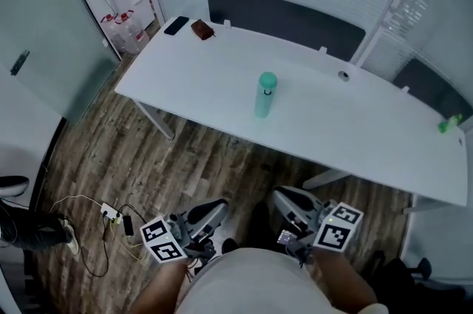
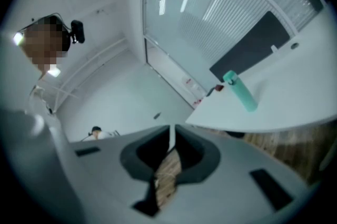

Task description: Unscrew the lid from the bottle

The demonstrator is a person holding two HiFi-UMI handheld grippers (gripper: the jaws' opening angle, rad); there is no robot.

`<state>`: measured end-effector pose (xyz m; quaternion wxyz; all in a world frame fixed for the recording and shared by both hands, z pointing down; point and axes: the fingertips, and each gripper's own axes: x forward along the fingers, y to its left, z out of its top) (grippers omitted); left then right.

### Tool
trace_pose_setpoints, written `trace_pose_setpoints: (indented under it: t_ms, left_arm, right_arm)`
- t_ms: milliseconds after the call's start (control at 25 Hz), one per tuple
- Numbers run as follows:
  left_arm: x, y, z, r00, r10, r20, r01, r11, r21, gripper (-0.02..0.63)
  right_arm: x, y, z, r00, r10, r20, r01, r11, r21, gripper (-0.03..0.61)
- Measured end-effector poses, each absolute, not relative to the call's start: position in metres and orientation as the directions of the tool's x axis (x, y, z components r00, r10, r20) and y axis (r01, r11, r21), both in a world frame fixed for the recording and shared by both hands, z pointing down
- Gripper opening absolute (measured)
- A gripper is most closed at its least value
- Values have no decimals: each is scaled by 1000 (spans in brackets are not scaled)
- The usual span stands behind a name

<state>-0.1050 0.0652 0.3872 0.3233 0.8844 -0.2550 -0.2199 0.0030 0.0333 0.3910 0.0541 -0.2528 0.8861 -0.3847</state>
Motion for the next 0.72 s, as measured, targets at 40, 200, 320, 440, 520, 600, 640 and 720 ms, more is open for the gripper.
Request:
trace_pose_setpoints:
  t_ms: [40, 200, 320, 440, 520, 600, 640, 720]
  left_arm:
    - [-100, 51, 389, 771, -599, -217, -320, -659, 681, 14]
    - [-78, -1, 395, 762, -622, -177, -360, -635, 683, 15]
    - [-62, -30, 399, 759, -632, -159, -376, -625, 684, 16]
    - [-49, -49, 404, 757, -638, -137, -391, -611, 688, 18]
    - [-42, -59, 406, 757, -641, -123, -402, -606, 686, 25]
    - [-37, -68, 409, 753, -649, -110, -417, -600, 683, 41]
    - [-35, -71, 410, 751, -652, -104, -424, -597, 681, 51]
    - [-33, -77, 413, 752, -653, -92, -433, -594, 678, 64]
  right_arm:
    - [6, 20, 391, -869, -483, 105, -409, 584, -701, 25]
    - [21, -31, 391, -875, -469, 123, -417, 600, -682, 24]
    - [32, -59, 397, -882, -453, 133, -412, 602, -684, 25]
    - [43, -79, 404, -882, -448, 143, -414, 594, -690, 23]
    - [51, -89, 408, -880, -451, 148, -418, 589, -692, 24]
    - [58, -98, 413, -878, -453, 156, -427, 591, -684, 25]
    - [61, -101, 415, -876, -455, 161, -432, 593, -680, 24]
    - [63, -108, 418, -873, -459, 166, -440, 593, -675, 24]
